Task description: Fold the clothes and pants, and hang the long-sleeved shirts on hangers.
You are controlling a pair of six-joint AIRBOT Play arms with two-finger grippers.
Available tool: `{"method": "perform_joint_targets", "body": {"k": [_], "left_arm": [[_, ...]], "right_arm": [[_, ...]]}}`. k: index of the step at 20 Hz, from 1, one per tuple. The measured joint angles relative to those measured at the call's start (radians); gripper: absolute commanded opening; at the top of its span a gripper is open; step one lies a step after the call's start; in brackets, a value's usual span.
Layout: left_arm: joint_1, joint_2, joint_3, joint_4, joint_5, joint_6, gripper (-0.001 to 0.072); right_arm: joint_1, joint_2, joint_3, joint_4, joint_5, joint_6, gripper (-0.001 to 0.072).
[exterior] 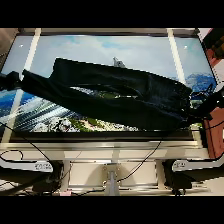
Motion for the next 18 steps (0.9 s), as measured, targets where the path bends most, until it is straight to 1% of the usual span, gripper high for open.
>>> {"method": "perform_joint_targets", "body": {"k": [2, 3, 5, 7, 8, 9, 11, 12, 13, 15, 16, 18], "left_arm": [[0.028, -0.024, -0.004, 0.031, -0.098, -0.037, 0.0036], [0.041, -0.042, -0.005, 0.025, -0.133, -0.039, 0.0036], [0.066, -0.092, -0.008, -0.049, -0.172, -0.031, 0.0037], [0.086, -0.161, -0.008, -0.169, -0.198, -0.031, 0.0038], [0.092, -0.198, -0.009, -0.222, -0.205, -0.049, 0.0038], [0.097, -0.24, -0.009, -0.272, -0.216, -0.085, 0.0038], [0.1, -0.326, -0.009, -0.328, -0.22, -0.18, 0.0038], [0.101, -0.36, -0.009, -0.347, -0.224, -0.208, 0.0037], [0.101, -0.399, -0.009, -0.362, -0.224, -0.226, 0.0037], [0.101, -0.448, -0.009, -0.369, -0.224, -0.235, 0.0037], [0.101, -0.463, -0.008, -0.355, -0.222, -0.233, 0.0036], [0.1, -0.475, -0.002, -0.277, -0.207, -0.218, 0.0036]], "right_arm": [[0.0, 0.0, 0.013, -0.003, 0.039, -0.003, 0.0042], [0.0, 0.0, 0.018, -0.005, 0.055, -0.003, 0.0042], [0.0, 0.0, 0.023, -0.006, 0.074, -0.004, 0.0042], [0.0, 0.0, 0.026, -0.006, 0.075, -0.005, 0.0042], [0.0, 0.0, 0.026, -0.006, 0.073, -0.005, 0.0042], [0.0, 0.0, 0.027, -0.007, 0.068, -0.005, 0.0042], [0.0, 0.0, 0.028, -0.008, 0.06, -0.005, 0.0042], [0.0, 0.0, 0.028, -0.008, 0.058, -0.005, 0.0042], [0.0, 0.0, 0.028, -0.008, 0.055, -0.005, 0.0042], [0.0, 0.0, 0.028, -0.008, 0.052, -0.005, 0.0042], [0.0, 0.0, 0.028, -0.008, 0.051, -0.005, 0.0042], [0.0, 0.0, 0.028, -0.008, 0.046, -0.005, 0.0042]]}}
